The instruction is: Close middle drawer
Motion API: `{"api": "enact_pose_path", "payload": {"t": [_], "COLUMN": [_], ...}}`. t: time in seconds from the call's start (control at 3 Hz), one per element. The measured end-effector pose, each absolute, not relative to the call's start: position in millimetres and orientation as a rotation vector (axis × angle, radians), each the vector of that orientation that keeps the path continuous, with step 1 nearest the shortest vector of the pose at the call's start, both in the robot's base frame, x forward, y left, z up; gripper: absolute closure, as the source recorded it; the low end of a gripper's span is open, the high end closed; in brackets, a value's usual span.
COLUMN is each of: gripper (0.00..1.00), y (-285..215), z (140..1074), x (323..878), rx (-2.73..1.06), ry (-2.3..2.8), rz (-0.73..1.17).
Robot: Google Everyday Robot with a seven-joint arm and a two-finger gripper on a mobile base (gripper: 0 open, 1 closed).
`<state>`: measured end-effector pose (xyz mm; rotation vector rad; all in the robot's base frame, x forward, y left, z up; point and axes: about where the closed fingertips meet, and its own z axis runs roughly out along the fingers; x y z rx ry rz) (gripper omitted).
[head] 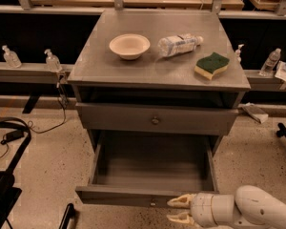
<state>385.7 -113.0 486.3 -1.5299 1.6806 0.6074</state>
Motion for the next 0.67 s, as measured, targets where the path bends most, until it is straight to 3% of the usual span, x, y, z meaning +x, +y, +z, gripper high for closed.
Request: {"api": "enact_pose_path", "payload": {"t": [0.33,0.67], "gripper": [0.84,1.0], "y": [-111.5,-110.9], "z": [460.7,458.0], "x": [380.1,380.4], "rx": [-1.545,-1.546], "ry": [1.722,1.726], "rz": [0.573,0.566]}}
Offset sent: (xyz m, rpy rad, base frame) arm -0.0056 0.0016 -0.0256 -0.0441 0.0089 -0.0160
